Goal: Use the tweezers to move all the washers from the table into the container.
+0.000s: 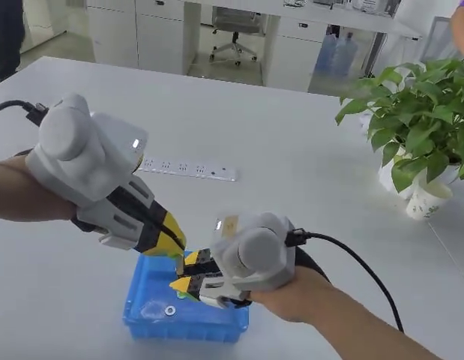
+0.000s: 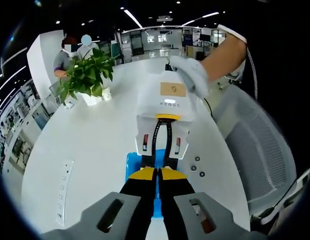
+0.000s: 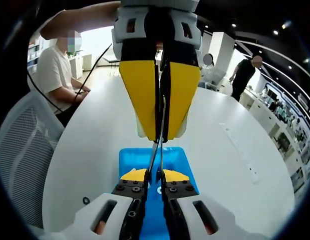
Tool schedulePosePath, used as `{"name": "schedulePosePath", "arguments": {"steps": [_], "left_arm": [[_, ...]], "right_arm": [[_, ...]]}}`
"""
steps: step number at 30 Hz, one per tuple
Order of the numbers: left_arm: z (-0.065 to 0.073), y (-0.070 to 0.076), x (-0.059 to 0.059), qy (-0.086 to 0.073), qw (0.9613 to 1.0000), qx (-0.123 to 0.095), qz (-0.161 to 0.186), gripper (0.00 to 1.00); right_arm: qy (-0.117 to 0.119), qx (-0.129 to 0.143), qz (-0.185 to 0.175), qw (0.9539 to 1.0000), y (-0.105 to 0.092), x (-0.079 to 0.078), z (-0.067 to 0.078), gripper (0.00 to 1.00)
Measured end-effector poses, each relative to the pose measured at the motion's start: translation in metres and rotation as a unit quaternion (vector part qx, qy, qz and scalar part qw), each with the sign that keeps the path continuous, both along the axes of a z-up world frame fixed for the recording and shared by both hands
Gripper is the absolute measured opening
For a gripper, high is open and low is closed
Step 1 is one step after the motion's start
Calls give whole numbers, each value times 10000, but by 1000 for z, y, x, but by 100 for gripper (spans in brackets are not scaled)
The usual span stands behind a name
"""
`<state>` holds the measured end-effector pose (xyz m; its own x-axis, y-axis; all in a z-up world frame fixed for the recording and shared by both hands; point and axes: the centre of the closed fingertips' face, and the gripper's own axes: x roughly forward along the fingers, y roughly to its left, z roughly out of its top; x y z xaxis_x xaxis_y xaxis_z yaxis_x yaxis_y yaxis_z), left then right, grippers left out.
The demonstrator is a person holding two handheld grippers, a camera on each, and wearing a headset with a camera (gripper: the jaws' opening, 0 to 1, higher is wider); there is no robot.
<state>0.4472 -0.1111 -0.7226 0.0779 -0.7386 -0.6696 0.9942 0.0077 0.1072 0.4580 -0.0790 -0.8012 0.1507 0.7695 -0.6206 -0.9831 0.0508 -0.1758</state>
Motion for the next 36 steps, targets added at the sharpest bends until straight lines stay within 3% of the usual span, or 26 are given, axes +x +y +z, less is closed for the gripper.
{"name": "schedulePosePath", "arguments": {"steps": [8, 18, 31, 36], "left_arm": [[13, -7, -14, -34, 10000, -4, -31, 4], [26, -13, -36, 90, 9999, -110, -5, 4], [7, -18, -79, 277, 9995, -119, -15, 4], [-2, -20, -90, 309, 9994, -125, 20, 4]], "right_arm": [[-15, 40, -45, 10000, -4, -13, 14, 12], [72, 162, -104, 9998, -11, -41, 27, 12], [233, 35, -5, 9997, -22, -81, 8, 12], [315, 96, 22, 9995, -23, -95, -2, 12]]}}
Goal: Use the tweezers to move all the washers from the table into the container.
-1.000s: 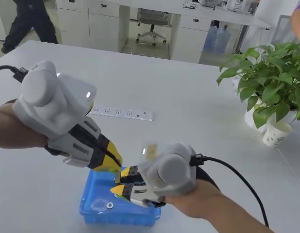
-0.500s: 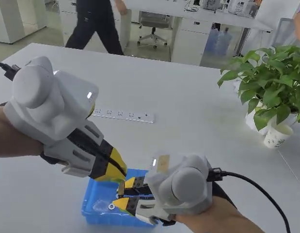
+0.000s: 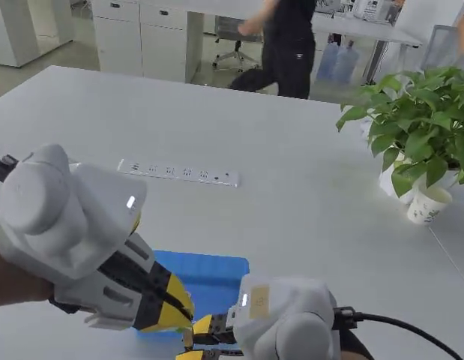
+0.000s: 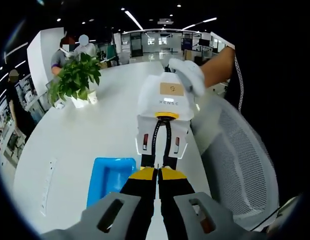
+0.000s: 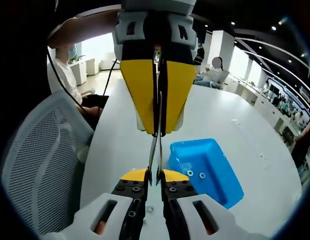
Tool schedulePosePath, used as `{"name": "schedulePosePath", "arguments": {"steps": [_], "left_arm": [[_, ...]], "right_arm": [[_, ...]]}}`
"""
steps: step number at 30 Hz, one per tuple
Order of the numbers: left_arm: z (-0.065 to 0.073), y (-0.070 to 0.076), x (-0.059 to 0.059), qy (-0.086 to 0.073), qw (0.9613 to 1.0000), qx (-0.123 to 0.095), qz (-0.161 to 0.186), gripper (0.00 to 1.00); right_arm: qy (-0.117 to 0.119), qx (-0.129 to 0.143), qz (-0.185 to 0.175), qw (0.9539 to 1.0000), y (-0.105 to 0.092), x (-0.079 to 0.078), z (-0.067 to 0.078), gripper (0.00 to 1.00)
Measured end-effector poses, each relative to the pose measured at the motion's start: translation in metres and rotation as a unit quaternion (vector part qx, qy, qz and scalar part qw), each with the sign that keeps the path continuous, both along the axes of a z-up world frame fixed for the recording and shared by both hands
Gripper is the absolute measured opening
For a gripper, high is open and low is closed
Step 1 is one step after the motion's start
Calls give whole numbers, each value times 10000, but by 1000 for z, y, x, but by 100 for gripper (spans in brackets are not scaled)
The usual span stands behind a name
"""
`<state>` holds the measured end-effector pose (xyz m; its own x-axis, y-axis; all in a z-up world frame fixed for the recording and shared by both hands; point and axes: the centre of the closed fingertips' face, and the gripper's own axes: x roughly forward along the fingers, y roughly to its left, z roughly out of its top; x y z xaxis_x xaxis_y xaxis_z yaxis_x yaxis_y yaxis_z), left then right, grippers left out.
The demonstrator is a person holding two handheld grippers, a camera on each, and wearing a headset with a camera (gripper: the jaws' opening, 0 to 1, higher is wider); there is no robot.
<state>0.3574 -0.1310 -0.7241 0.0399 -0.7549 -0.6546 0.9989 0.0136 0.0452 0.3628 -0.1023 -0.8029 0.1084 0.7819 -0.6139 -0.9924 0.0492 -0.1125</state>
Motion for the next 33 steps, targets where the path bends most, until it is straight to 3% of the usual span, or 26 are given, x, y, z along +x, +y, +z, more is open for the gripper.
{"name": "schedulePosePath", "arguments": {"steps": [13, 33], "left_arm": [[-26, -5, -17, 20, 10000, 19, -39, 4], [-56, -4, -24, 110, 9999, 76, -64, 5]], "right_arm": [[7, -86, 76, 9999, -5, -17, -25, 12], [142, -279, 89, 9995, -5, -27, -56, 12]]}}
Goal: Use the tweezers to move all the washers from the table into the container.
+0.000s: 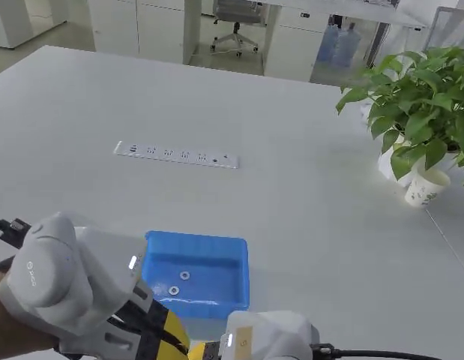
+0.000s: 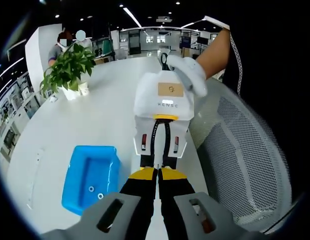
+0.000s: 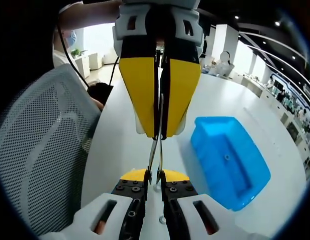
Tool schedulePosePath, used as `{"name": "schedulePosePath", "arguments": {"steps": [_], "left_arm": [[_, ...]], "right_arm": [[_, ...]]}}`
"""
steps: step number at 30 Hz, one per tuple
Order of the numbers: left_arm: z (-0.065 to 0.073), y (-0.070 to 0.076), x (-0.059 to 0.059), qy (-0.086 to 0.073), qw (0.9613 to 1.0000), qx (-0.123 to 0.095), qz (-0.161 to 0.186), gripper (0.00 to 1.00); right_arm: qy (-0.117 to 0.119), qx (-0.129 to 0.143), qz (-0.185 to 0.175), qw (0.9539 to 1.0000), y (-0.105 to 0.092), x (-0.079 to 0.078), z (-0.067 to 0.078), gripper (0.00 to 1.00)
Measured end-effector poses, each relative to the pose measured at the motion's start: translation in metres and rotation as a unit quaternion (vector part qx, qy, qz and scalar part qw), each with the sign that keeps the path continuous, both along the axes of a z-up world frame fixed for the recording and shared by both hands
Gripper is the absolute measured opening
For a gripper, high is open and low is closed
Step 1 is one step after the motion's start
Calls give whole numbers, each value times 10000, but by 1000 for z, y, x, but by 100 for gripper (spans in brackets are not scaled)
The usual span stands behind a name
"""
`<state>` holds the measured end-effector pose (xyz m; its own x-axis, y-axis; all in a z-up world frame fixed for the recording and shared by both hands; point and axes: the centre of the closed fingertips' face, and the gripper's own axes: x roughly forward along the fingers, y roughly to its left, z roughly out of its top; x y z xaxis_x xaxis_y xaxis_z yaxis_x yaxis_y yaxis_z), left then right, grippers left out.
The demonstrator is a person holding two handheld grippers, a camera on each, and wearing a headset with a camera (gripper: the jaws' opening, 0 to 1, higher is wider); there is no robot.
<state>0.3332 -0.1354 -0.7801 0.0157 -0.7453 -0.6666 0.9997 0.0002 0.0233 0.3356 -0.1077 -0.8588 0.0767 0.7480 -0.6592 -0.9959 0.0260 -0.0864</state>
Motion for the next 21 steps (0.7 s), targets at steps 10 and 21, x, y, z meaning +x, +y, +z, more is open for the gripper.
{"name": "schedulePosePath", "arguments": {"steps": [10, 21], "left_arm": [[-4, -2, 2, 38, 10000, -62, 47, 5], [-11, -6, 3, 41, 10000, -33, -7, 5]], "right_arm": [[60, -42, -35, 10000, -2, 1, -5, 12], [120, -108, -68, 9998, -6, 2, -12, 12]]}}
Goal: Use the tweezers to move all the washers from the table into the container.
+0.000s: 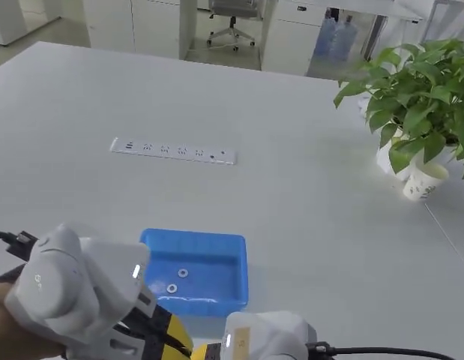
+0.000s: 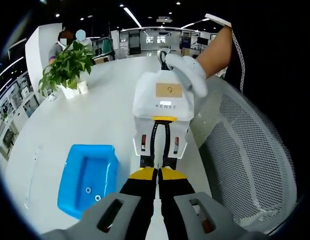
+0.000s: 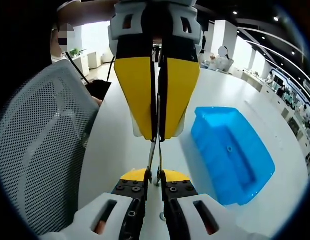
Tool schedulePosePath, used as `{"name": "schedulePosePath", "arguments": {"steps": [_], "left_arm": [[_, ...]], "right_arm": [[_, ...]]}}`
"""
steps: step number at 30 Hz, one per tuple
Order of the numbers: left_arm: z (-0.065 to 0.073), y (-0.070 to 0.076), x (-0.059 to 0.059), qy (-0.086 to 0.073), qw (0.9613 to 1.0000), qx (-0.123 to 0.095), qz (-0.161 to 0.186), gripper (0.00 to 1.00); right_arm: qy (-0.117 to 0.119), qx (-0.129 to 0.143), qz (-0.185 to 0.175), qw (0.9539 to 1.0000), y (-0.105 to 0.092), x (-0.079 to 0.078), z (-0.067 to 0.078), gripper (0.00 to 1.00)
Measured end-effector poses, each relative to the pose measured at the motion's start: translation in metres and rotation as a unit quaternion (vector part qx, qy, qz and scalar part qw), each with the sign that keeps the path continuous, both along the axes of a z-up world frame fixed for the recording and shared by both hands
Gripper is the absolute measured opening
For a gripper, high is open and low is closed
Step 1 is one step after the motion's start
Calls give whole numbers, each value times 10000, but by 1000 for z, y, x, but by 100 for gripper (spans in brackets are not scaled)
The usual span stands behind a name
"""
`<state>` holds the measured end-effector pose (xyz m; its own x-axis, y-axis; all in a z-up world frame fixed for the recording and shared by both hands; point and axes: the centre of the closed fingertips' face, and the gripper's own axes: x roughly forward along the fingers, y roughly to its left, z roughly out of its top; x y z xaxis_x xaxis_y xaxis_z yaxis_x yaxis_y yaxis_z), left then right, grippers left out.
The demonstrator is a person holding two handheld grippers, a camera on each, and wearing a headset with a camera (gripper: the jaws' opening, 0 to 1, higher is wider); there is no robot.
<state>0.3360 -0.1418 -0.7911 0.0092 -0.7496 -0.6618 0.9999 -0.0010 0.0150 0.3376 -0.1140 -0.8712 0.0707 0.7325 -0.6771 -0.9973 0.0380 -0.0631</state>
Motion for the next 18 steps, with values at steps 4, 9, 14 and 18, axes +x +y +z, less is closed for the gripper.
{"name": "schedulePosePath", "arguments": {"steps": [4, 9, 14, 18], "left_arm": [[1, -1, 1, 11, 10000, -16, -5, 5], [2, -1, 2, 7, 10000, 9, -10, 5], [-2, 0, 3, 48, 10000, 38, -16, 5], [-1, -1, 4, 74, 10000, -28, 22, 5]], "right_arm": [[29, 11, -5, 10000, 0, 1, -1, 12], [42, 35, -7, 10000, 1, 2, 0, 12], [79, 11, 1, 10000, 2, 1, -3, 12], [104, 37, -32, 9999, 2, 2, -3, 12]]}}
